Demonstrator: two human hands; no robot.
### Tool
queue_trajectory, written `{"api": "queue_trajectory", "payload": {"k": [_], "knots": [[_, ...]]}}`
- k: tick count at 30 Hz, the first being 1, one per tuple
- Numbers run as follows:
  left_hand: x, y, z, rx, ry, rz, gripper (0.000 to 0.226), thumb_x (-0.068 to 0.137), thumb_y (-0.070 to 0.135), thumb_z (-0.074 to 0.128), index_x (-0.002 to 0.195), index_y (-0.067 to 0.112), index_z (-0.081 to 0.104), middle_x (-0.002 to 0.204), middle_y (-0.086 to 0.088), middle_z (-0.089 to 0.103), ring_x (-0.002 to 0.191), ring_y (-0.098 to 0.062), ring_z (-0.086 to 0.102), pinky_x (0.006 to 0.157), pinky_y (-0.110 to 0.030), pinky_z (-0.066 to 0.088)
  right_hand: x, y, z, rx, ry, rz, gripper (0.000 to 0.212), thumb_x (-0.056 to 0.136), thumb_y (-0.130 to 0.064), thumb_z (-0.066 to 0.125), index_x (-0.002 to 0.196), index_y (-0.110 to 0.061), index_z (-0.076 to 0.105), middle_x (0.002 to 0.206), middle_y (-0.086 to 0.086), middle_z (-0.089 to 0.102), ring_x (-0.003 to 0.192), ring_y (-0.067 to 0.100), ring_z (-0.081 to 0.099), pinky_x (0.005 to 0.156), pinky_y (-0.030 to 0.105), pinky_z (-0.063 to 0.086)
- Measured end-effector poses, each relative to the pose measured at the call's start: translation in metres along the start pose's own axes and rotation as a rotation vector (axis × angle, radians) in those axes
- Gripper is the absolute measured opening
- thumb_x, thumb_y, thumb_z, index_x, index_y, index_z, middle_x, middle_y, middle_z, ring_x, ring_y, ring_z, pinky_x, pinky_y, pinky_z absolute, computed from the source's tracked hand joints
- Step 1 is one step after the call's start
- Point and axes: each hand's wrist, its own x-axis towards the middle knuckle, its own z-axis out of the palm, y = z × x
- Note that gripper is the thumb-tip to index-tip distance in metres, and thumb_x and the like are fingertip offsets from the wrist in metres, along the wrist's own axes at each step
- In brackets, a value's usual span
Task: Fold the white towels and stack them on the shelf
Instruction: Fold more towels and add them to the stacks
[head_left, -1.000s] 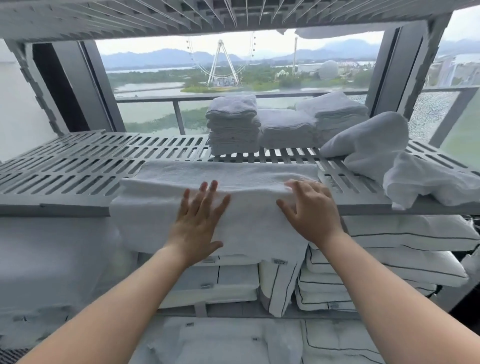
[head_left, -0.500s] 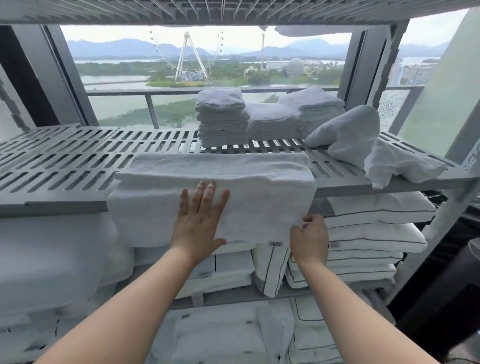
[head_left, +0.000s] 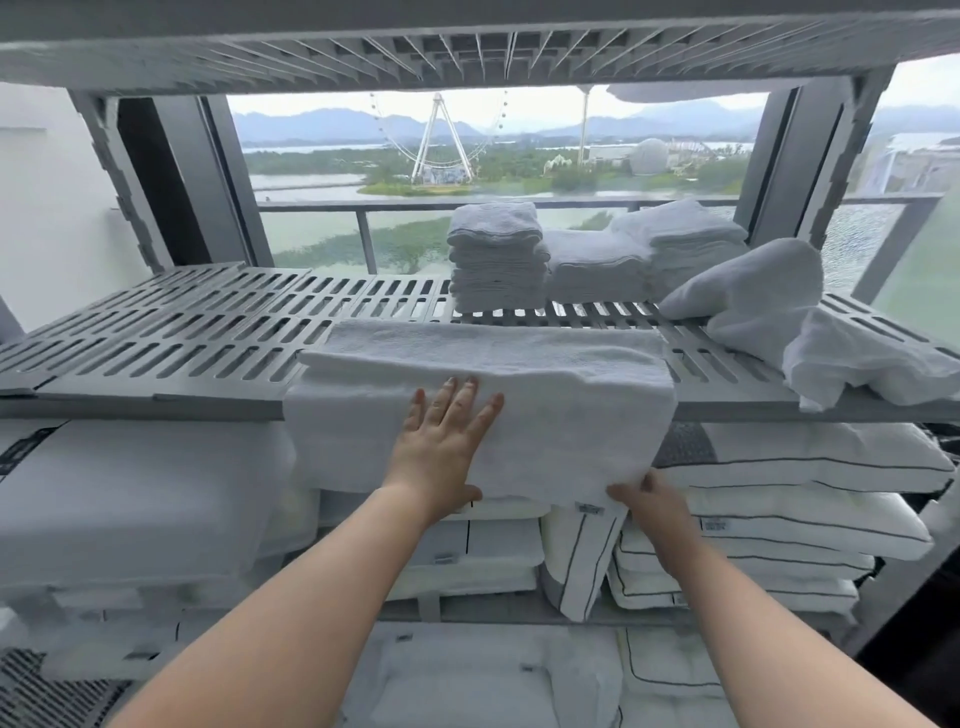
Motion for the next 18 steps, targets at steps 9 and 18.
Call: {"api": "queue_trajectory", "payload": {"k": [9,18], "knots": [[0.000,0.001,0.002,0.014,-0.063,-0.014,0.134,0.076,0.065,0.071,0.146,0.033,-0.039,0.154,-0.003,-0.046,0.143,-0.030,-0.039,0.121,-0.057,-0.009,-0.025,0.001,0.003,-0.009,-0.131,0.014,0.022,0.094,-0.024,0.067,0.112,-0.011,0.069,0.100,0.002,0.076,0.087,0.020,0.073,0.063,0.031,0.059],[-0.029,0.028,0.025,-0.083,0.011,0.012,0.145,0.057,0.079,0.072,0.154,0.032,-0.024,0.154,-0.013,-0.043,0.141,-0.037,-0.040,0.119,-0.057,-0.011,-0.057,-0.064,0.010,0.320,-0.095,-0.030,0.030,0.093,-0.033,0.066,0.097,-0.004,0.068,0.078,0.010,0.071,0.070,0.028,0.070,0.062,0.037,0.057]]}}
